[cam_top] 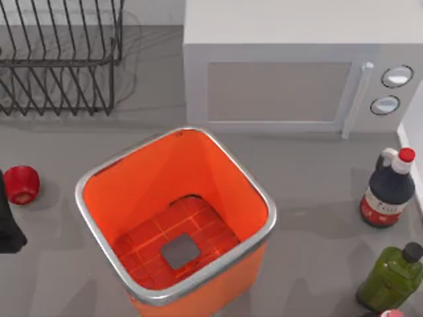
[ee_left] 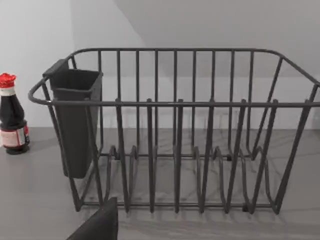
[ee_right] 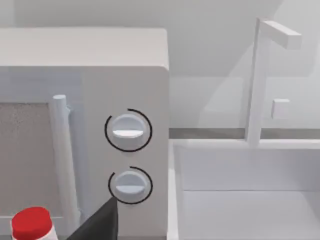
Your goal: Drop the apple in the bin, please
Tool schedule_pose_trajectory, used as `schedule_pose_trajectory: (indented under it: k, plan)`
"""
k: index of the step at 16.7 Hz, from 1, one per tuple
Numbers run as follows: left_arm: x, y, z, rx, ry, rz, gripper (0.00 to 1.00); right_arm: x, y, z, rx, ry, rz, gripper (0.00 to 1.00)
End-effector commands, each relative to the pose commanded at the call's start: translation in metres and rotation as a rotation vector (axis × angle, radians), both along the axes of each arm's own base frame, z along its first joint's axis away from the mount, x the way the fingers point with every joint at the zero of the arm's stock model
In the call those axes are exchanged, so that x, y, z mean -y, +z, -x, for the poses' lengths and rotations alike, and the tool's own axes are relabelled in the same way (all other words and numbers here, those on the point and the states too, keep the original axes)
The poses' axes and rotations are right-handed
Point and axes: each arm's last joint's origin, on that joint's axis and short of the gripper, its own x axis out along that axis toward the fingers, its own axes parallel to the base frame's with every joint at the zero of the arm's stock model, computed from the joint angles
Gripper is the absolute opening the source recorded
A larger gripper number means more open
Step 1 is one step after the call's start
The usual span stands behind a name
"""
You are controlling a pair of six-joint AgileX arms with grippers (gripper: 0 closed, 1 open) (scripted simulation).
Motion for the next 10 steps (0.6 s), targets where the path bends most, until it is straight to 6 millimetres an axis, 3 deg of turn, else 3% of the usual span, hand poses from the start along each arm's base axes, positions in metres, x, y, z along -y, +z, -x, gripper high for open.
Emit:
schedule_pose_trajectory:
  k: [5, 10]
  plan:
    - [0.000, 0.007, -0.001, -0.044, -0.001, -0.037, 1.00, 0.000, 0.000, 0.000, 0.000, 0.000, 0.000, 1.00]
    - [-0.001, 0.036, -0.013, -0.247, -0.028, -0.207, 1.00, 0.000, 0.000, 0.000, 0.000, 0.000, 0.000, 1.00]
